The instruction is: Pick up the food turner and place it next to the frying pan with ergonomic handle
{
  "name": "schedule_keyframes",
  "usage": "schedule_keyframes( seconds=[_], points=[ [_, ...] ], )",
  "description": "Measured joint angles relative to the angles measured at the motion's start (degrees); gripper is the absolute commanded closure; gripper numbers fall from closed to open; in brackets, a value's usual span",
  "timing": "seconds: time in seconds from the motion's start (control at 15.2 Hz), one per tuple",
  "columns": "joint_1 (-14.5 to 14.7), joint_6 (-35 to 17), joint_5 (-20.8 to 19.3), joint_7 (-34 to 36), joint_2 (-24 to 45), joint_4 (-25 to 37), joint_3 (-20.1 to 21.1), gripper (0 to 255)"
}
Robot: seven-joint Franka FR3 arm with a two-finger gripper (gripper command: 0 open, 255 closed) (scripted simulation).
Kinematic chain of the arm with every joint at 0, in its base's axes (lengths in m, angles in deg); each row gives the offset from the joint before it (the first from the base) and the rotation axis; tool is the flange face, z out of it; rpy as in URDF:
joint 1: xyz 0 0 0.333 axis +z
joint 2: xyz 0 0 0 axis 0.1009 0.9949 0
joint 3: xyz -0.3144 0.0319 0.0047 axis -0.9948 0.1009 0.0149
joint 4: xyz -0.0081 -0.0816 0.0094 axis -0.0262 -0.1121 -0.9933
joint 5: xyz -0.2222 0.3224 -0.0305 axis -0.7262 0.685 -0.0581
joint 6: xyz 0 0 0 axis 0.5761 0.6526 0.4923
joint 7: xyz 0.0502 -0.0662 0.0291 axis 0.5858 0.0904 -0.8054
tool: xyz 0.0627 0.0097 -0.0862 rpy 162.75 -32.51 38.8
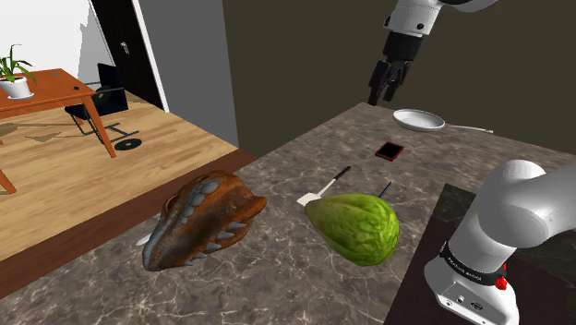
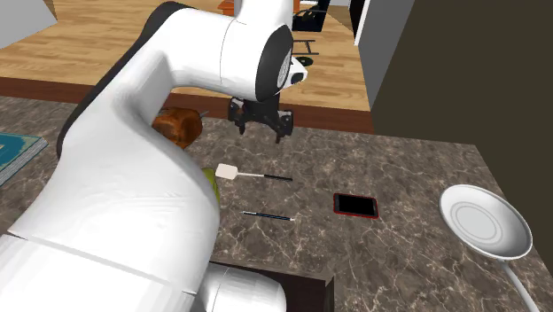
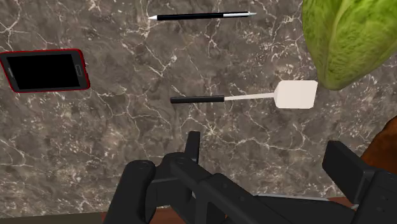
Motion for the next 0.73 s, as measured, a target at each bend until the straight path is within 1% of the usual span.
schedule_keyframes(
  seconds=[0.07, 0.2, 0.46, 0.73],
  points=[
    [0.0, 0.0, 0.0, 0.0, 0.0, 0.0, 0.0, 0],
    [-1.3, -2.3, 0.7, 4.8, -0.3, -2.6, 2.1, 0],
    [-5.4, -8.6, 2.9, 20.7, -0.1, -8.5, 8.6, 0],
    [-9.5, -15.2, 5.3, 38.4, 3.0, -12.3, 16.2, 0]
  ],
)
